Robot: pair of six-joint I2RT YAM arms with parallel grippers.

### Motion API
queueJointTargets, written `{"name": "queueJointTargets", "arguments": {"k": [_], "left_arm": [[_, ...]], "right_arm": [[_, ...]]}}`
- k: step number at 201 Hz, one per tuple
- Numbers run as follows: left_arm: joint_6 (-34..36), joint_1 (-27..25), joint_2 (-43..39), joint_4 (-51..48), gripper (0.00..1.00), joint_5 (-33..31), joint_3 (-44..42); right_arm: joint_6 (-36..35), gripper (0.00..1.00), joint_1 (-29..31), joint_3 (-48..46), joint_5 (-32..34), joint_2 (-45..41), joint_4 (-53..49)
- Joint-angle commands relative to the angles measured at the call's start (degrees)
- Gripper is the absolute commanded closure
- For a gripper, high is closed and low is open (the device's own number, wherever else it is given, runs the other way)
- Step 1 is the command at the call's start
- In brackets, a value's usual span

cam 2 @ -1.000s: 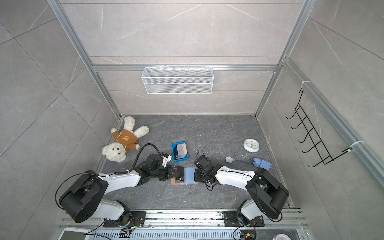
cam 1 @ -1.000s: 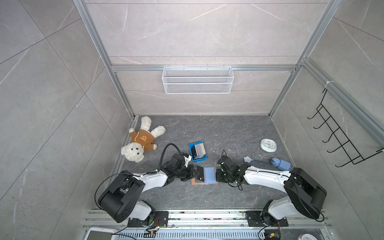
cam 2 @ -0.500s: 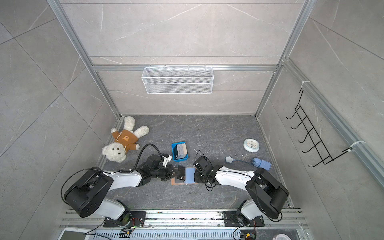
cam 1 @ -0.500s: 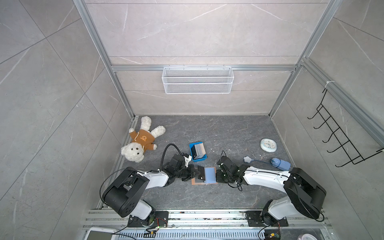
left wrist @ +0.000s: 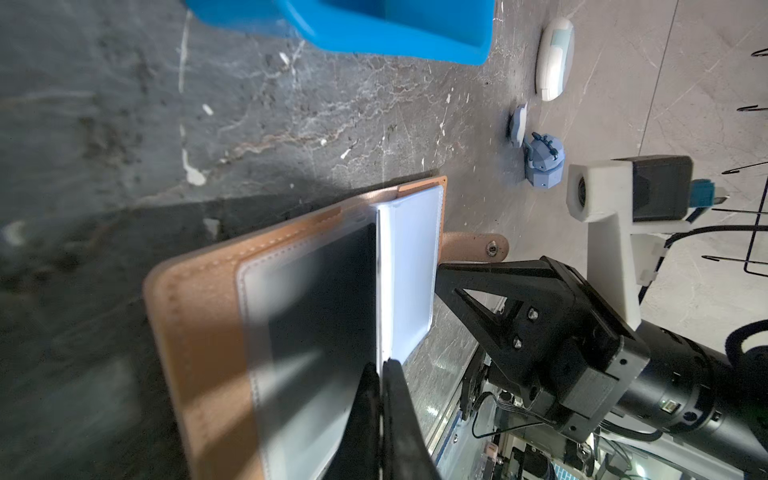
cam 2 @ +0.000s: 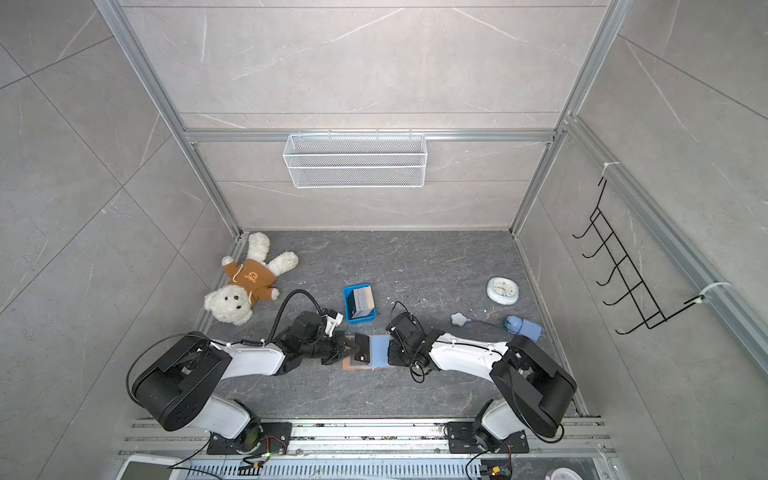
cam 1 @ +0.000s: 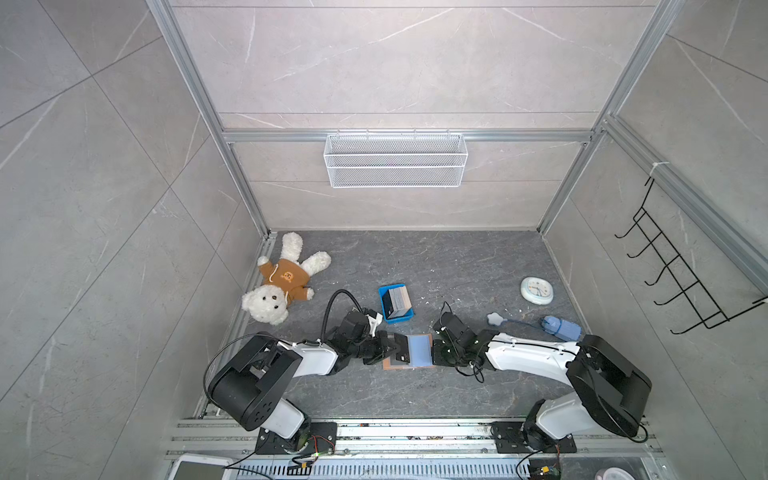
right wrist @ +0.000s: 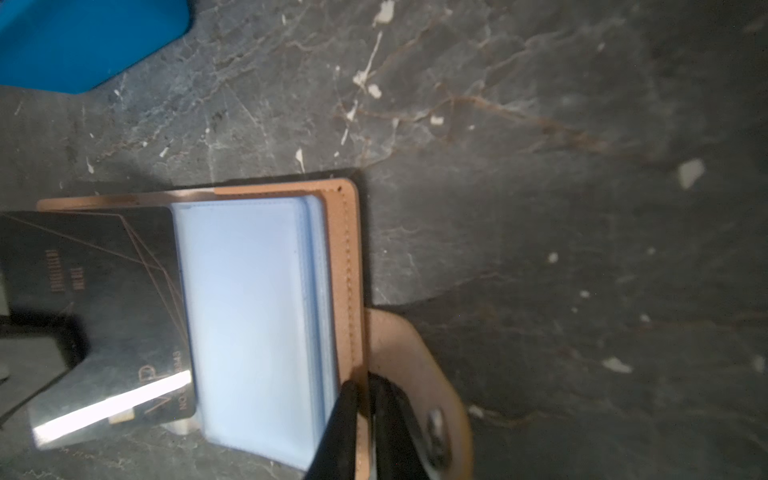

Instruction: Put the credit cards into the card holder

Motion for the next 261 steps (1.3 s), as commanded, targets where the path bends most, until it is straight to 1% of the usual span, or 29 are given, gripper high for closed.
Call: {"name": "queueJointTargets", "arguments": {"k": [1, 64, 176, 261], "left_arm": [[-0.7, 0.4, 0.5, 3.0, 1.00, 0.3, -0.3], [-2.4, 0.3, 2.8, 7.9, 1.00, 1.0, -1.3], [-3.3, -0.4, 3.8, 10.6, 1.00, 1.3, -3.6], [-6.0, -1.6, 5.5, 15.7, 1.00, 1.4, -4.8]], "right_arm": [[-0.4, 0.86, 0.4, 0.3, 1.5, 0.8, -2.6], [-0.3, 0.86, 0.7, 0.2, 1.9, 0.5, -3.1], [-0.1, 0.86, 1.1, 0.4, 2.2, 1.2, -3.0], [0.1, 0.86, 1.3, 0.4, 2.4, 1.6, -3.0]]}}
